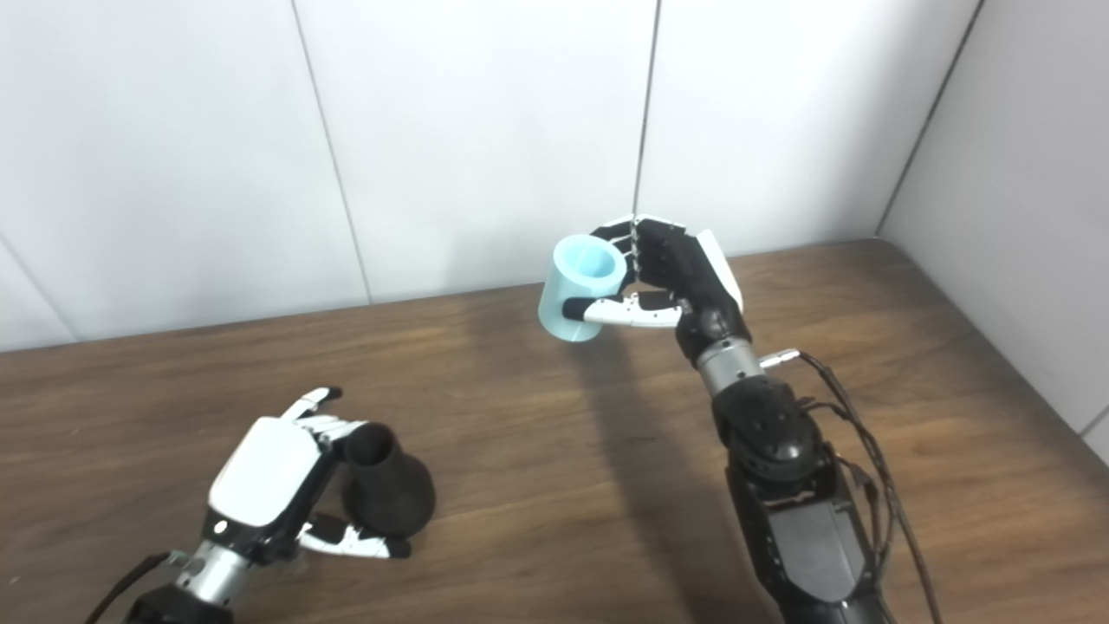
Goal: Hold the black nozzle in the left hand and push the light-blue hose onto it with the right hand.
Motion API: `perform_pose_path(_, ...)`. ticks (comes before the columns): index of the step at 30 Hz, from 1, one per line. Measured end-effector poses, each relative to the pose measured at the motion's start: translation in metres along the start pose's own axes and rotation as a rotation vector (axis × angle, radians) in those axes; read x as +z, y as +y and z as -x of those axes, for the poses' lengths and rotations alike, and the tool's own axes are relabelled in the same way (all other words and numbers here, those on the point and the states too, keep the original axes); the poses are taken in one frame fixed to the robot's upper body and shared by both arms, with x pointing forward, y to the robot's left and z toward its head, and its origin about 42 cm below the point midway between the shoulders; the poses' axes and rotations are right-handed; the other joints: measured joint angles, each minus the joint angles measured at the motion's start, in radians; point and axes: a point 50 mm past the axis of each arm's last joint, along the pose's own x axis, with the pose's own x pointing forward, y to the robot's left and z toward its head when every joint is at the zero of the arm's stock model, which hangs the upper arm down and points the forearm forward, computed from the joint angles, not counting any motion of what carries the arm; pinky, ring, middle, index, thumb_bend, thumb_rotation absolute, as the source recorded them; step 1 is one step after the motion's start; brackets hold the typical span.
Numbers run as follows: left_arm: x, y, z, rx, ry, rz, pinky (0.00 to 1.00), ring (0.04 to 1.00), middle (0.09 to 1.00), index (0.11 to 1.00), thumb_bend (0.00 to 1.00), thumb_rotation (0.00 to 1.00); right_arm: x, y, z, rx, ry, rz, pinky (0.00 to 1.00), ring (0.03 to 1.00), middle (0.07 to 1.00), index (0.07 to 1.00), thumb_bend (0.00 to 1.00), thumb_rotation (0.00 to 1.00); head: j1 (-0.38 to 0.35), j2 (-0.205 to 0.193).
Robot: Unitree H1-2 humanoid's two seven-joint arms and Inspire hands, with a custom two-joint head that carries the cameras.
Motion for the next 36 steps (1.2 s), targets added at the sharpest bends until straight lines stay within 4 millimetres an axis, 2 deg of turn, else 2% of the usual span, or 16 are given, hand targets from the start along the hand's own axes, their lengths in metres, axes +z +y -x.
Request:
perform_pose_path(7, 0.006, -0.003, -0.006, 0.003, 0.012, 0.004, 0.88, 0.488, 0.401, 0.510, 0.50, 0.00, 0.017, 0.023, 0.000, 0.094, -0.046, -0.048, 0.32, 0.418, 0.472, 0.519, 0.52, 0.00, 0.038, -0.003)
perform_pose_path(11, 0.008, -0.005, -0.009, 0.006, 0.011, 0.003, 0.88, 0.484, 0.391, 0.504, 0.50, 0.00, 0.037, 0.044, 0.002, 0.157, -0.088, -0.065, 0.32, 0.422, 0.462, 0.515, 0.52, 0.00, 0.061, -0.009)
perform_pose_path(16, 0.010, -0.007, -0.013, 0.003, 0.015, 0.005, 0.88, 0.494, 0.401, 0.505, 0.50, 0.00, 0.054, 0.057, 0.002, 0.193, -0.129, -0.065, 0.33, 0.425, 0.459, 0.518, 0.52, 0.00, 0.075, -0.012)
perform_pose_path(24, 0.012, -0.008, -0.015, -0.003, 0.029, 0.019, 0.87, 0.485, 0.406, 0.511, 0.50, 0.00, 0.057, 0.077, 0.007, 0.257, -0.140, -0.097, 0.27, 0.406, 0.467, 0.525, 0.51, 0.00, 0.101, -0.008)
perform_pose_path(29, 0.012, -0.008, -0.015, -0.003, 0.029, 0.020, 0.86, 0.486, 0.410, 0.511, 0.50, 0.00, 0.053, 0.090, 0.016, 0.283, -0.147, -0.105, 0.28, 0.413, 0.463, 0.524, 0.51, 0.00, 0.100, -0.005)
perform_pose_path(36, 0.012, -0.009, -0.015, -0.003, 0.028, 0.020, 0.85, 0.485, 0.403, 0.509, 0.50, 0.00, 0.047, 0.095, 0.026, 0.305, -0.142, -0.090, 0.28, 0.414, 0.467, 0.523, 0.51, 0.00, 0.100, 0.002)
